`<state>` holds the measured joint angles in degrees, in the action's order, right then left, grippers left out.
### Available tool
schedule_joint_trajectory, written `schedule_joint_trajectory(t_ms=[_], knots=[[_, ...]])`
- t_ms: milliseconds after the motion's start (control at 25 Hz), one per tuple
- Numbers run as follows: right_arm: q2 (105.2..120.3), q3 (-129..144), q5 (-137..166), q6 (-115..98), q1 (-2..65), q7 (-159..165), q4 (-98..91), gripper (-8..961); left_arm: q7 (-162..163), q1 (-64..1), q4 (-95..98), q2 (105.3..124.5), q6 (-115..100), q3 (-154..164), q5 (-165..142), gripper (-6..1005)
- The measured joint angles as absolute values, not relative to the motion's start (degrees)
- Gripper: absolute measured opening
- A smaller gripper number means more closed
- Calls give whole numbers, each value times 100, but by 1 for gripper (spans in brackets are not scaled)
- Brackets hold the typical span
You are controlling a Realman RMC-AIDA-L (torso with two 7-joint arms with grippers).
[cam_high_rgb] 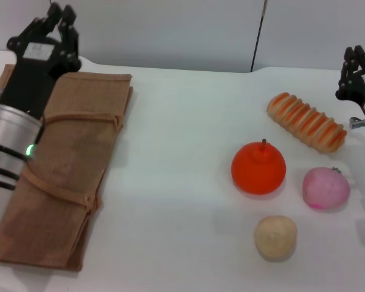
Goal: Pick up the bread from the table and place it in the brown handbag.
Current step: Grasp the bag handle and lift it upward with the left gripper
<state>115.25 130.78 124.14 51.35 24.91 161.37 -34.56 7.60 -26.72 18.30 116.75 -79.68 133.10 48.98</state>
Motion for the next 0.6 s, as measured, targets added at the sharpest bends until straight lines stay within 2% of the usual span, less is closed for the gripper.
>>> schedule_joint_trajectory(t_ms=[600], knots=[[11576,13082,12363,5609,2453,16136,-3174,92,1434,-2594,1125,11689,-7839,13230,5290,258]])
